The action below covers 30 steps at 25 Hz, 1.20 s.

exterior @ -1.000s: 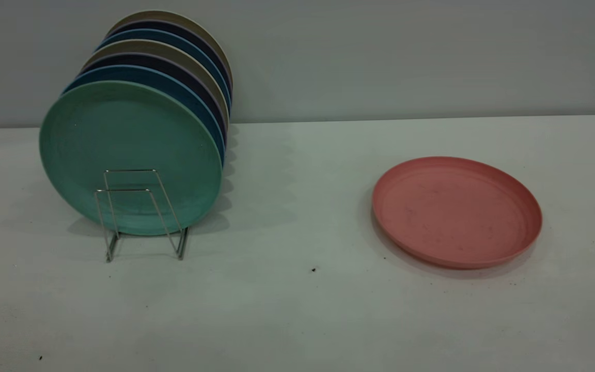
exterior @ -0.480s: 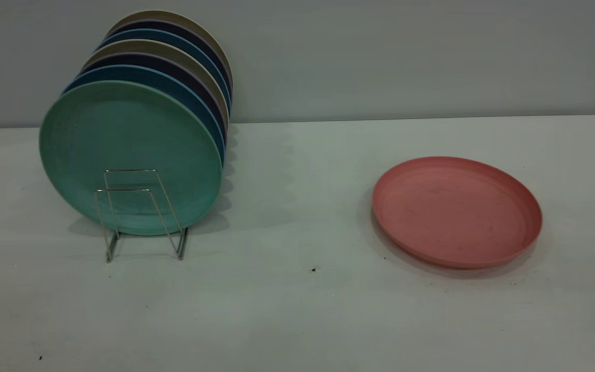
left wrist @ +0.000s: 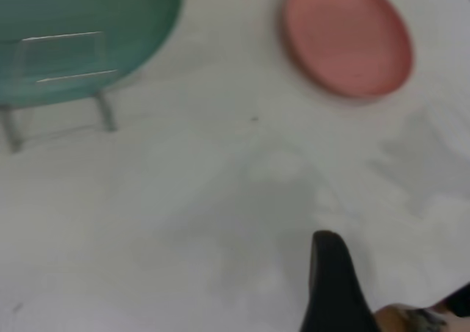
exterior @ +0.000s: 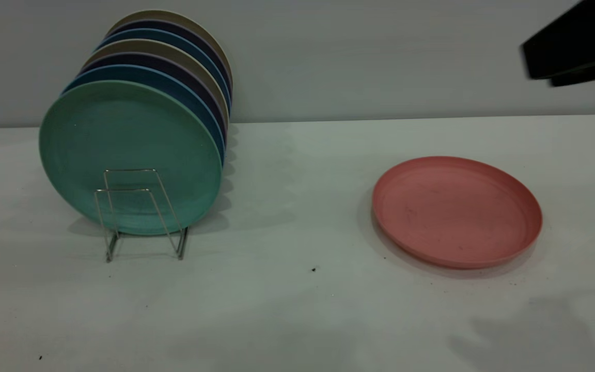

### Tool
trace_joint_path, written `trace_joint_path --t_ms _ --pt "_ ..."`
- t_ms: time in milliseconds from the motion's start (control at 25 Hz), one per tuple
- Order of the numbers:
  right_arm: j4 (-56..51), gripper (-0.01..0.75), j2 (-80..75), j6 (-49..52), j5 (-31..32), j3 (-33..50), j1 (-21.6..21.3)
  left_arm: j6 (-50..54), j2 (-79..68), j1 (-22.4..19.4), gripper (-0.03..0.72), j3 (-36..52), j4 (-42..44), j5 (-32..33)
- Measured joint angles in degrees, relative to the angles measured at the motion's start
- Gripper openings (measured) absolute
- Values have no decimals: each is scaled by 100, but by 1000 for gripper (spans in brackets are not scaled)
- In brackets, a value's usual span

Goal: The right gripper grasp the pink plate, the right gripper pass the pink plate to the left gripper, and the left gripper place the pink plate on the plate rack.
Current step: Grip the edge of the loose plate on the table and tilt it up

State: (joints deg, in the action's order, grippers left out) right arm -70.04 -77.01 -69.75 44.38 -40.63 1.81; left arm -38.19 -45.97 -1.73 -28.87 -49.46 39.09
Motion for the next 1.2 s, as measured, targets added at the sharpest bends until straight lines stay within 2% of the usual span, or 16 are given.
trace_joint_path --t_ms 160,360,560,880,1200 --pt "-58 365 -1206 -29 139 -591 -171 -946 -483 0 476 0 -806 -2" --pt "-141 405 -2447 -50 706 -1247 -1127 -1686 -549 0 476 0 -992 -7" --pt "-198 407 -3535 -108 618 -1637 -1792 -1808 -555 0 476 0 -1029 68" --pt "-254 407 -4909 -284 384 -2259 -1897 -1652 -560 0 476 0 -1123 236" --pt "-406 399 -5452 -335 -85 -2676 -1892 -1605 -566 0 476 0 -1127 301"
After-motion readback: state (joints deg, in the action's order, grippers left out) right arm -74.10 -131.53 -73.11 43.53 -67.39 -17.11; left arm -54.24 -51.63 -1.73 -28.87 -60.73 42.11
